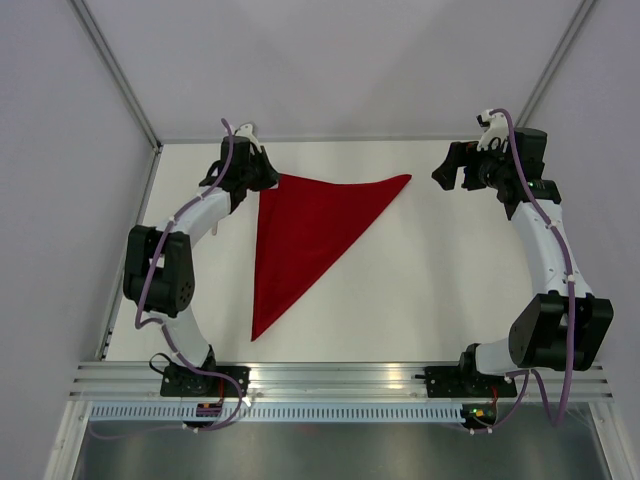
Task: Fold the napkin, place the utensils inside, and roll it up
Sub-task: Fold the napkin
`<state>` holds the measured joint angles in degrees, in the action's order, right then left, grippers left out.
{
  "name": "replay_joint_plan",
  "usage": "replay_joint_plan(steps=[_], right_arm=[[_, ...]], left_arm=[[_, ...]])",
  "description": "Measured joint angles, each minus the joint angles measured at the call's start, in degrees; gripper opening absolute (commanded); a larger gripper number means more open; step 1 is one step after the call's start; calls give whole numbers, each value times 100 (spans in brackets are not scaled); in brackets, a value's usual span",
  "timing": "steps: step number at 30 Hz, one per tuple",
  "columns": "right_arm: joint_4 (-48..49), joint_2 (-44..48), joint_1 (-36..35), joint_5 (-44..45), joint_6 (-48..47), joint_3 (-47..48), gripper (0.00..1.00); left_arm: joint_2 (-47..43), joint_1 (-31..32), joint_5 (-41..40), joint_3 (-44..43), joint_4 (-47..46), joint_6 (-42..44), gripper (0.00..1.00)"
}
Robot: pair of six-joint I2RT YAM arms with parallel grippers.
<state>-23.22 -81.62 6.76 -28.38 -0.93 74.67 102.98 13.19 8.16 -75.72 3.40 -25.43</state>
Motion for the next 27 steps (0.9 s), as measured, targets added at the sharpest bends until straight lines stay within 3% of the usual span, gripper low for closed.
replay_joint_plan(steps=[27], right_arm=[[-39,-109,0,0,-59,0,98]], left_arm=[[170,-146,105,-199,83,2,2]])
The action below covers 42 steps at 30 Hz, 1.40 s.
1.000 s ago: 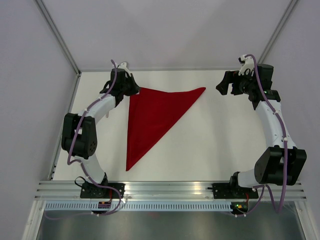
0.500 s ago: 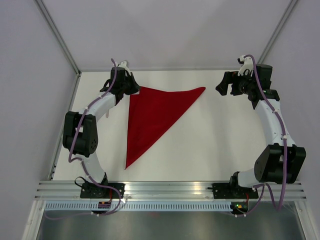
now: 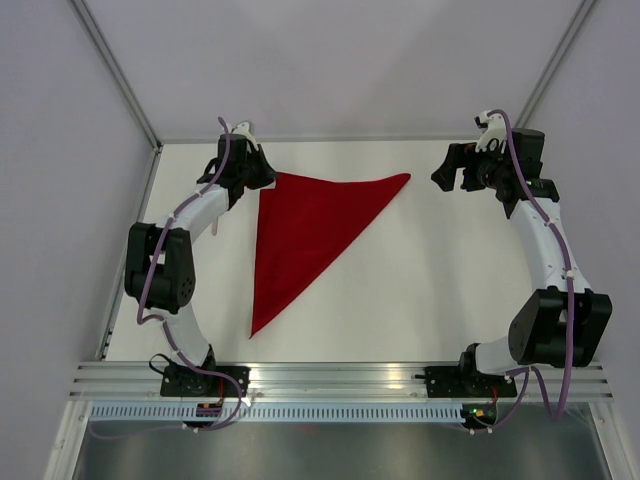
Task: Fold the napkin, place the utensils inside, and roll it up
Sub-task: Fold the napkin, then grab a utensil with the left arm
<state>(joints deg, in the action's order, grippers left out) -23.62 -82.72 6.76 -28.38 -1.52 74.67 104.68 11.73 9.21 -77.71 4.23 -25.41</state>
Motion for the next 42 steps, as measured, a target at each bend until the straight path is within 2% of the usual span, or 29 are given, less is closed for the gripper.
replay_joint_plan(steps=[14,16,20,21,23,27,29,33,36,42], right_arm=[[-31,-61,0,-2,-24,0,98],[-39,-61,0,-2,-26,0,98],[-42,-61,0,-4,-26,0,98],[-44,-61,0,-4,-28,0,98],[-44,-61,0,-4,-31,0,98],[-44,-61,0,-4,-44,0,98],[-44,-61,0,-7,-46,0,98],[-48,-61,0,-13,-44,0,98],[-61,-61,0,-35,-44,0,98],[-83,-61,0,-129,-39,0,98]], left_arm=[[190,-4,-4,13,-7,0,2],[212,-4,-9,13,-9,0,10],[284,-4,-42,22,-4,2,18],[293,-4,-61,22,-4,4,24],[306,-4,-107,24,-4,15,29],[317,-13,-192,24,-9,63,45],[317,-13,-280,22,-26,81,50],[317,-13,-647,22,-7,83,54],[317,-72,-1130,4,160,55,54],[317,-678,-1882,-173,837,-57,51]])
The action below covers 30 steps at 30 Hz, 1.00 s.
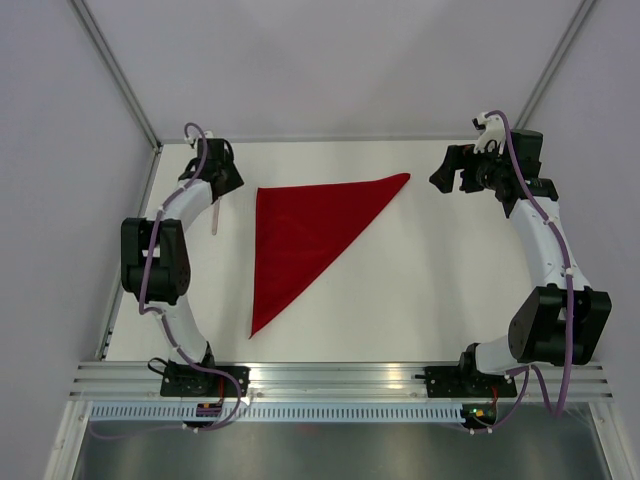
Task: Fold the napkin, place the utensils inside, and roll it up
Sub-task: Grab a utensil with the left arm
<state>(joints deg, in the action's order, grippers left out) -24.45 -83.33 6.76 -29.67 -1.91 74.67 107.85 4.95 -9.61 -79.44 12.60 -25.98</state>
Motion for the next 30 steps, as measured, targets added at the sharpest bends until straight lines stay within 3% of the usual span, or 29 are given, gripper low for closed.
replay_joint_plan(steps=[9,30], right_arm=[[0,0,0,-105,15,0,98],[0,0,0,-184,20,-39,98]], left_arm=[[2,-455,-599,-116,752,-2,54],[1064,-780,-382,-485,1318,212,57]])
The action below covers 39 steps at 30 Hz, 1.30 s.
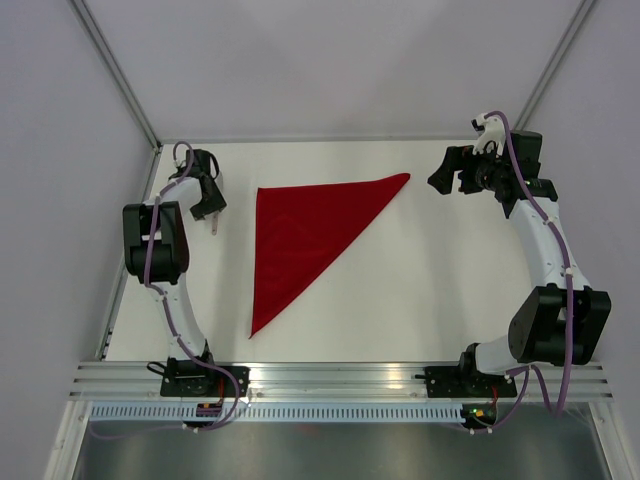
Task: Fold the napkin, place the utensils inside, and roll it up
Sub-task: Grab a utensil with the left arm
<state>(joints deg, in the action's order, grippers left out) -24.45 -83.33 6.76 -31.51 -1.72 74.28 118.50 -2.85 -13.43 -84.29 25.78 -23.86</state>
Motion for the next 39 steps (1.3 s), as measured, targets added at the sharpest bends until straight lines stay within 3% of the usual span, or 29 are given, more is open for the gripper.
replay_joint_plan(steps=[7,22,25,27,39], right_arm=[[0,0,0,0,0,0,98],[0,2,0,-48,2,0,98],[0,2,0,-81,13,0,98],[0,2,0,-85,24,0,98],[0,2,0,-127,44,0,98]], left_arm=[[94,-28,153,-101,72,105,49],[96,-28,315,-105,101,175,20],[96,-28,332,-105,109,190,14],[96,-26,343,-105,107,197,3],[61,-28,503,-103,136,328,2]])
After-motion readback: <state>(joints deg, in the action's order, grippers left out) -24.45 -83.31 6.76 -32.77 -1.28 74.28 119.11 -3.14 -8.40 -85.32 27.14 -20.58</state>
